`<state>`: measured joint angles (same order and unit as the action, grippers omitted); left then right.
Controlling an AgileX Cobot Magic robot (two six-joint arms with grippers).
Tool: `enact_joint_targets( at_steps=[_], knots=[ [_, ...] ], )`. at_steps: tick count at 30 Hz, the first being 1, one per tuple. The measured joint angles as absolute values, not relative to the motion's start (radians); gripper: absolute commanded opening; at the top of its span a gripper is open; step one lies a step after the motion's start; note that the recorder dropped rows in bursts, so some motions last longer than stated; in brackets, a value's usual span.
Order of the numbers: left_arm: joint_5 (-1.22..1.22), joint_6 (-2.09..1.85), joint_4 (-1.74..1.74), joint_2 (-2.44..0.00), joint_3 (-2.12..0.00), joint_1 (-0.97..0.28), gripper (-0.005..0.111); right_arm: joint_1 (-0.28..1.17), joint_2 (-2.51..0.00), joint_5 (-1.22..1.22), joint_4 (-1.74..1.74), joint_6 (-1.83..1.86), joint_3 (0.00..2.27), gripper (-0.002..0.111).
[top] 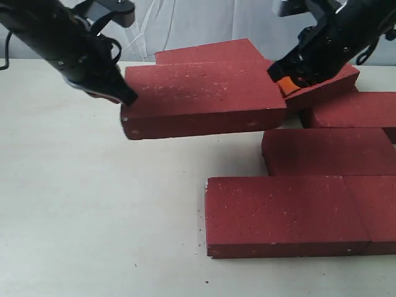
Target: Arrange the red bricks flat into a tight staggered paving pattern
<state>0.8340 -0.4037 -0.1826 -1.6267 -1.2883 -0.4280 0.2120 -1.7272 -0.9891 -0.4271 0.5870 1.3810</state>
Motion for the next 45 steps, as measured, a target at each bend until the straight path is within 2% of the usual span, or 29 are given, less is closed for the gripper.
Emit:
enact_joint_targets(
  at_steps=[6,13,21,28,37,45],
  knots=[
    [0.797,-0.404,-0.143,-1.627,-1.183,-0.318,0.000,0.324,-1.781,-0.868,-0.534,0.585,1.381,-0.001],
    [0.632,-0.425,-0.140,-1.675,-1.094,-0.186,0.000,0.437,-1.973,-0.704,-0.585,0.585,1.375,-0.001],
    [0.530,-0.426,-0.207,-1.850,-1.084,-0.179,0.000,0.443,-2.064,-0.599,-0.582,0.585,1.376,-0.001],
    [0.461,-0.422,-0.224,-1.861,-1.084,-0.179,0.000,0.445,-2.073,-0.532,-0.491,0.535,1.376,-0.001],
    [0.451,-0.186,0.000,-1.861,-1.084,-0.150,0.000,0.399,-2.067,-0.608,-0.139,0.250,1.376,-0.001],
    [0.409,-0.169,0.008,-1.861,-1.084,-0.146,0.000,0.393,-2.018,-0.651,-0.070,0.244,1.376,-0.001]
  ],
)
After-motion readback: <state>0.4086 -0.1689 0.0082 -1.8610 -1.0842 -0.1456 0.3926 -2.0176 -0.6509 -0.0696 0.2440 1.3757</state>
